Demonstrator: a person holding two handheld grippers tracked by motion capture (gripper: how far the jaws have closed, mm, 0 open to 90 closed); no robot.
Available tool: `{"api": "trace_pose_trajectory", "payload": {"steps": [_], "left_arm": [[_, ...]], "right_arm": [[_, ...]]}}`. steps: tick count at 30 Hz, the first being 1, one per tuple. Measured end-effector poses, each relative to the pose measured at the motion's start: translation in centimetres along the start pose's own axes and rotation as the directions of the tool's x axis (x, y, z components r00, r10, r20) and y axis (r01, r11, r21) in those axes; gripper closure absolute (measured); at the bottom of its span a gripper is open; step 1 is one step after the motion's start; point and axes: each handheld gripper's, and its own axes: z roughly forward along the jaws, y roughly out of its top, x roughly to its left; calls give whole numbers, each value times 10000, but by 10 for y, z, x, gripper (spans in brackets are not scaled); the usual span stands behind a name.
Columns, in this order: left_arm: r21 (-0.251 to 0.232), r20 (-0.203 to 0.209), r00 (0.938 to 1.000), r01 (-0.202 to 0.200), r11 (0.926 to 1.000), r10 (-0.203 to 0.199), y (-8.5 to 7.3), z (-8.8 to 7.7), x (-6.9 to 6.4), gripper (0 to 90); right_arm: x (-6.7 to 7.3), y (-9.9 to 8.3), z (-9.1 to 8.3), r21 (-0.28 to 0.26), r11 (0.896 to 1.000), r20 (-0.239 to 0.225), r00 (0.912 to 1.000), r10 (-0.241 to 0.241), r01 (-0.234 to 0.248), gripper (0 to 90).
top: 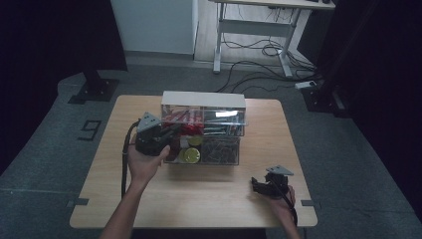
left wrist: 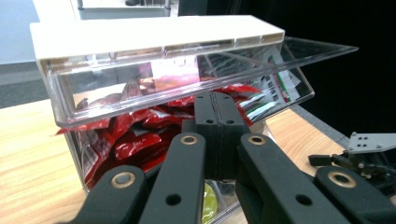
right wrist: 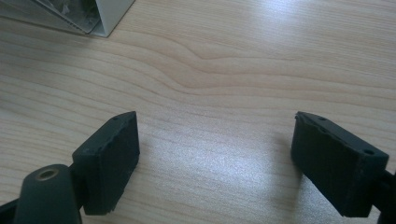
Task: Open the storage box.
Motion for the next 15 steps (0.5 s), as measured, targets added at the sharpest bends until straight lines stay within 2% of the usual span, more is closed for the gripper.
{"api": "trace_pose_trajectory", "payload": {"steps": [2, 5, 9, 12, 15], "left_arm": [[-179, -13, 10000, 83, 9998, -83, 5, -4, 2, 900], [-120, -49, 10000, 43, 9999, -44, 7, -3, 2, 900], [-94, 95, 9998, -144, 9999, 145, 3, -5, -4, 900], [178, 172, 9995, -257, 9995, 253, -2, 0, -7, 900], [519, 268, 9995, -149, 9985, 135, -7, 8, -4, 900]], "right_arm": [[0, 0, 0, -1, 10000, -1, 10000, 2, -2, 153], [0, 0, 0, 9, 10000, 7, 10000, 35, -35, 155], [0, 0, 0, -3, 10000, 15, 10000, 34, -34, 156], [0, 0, 0, -3, 10000, 18, 10000, 33, -33, 157], [0, 0, 0, -1, 10000, 21, 10000, 34, -34, 157]]}}
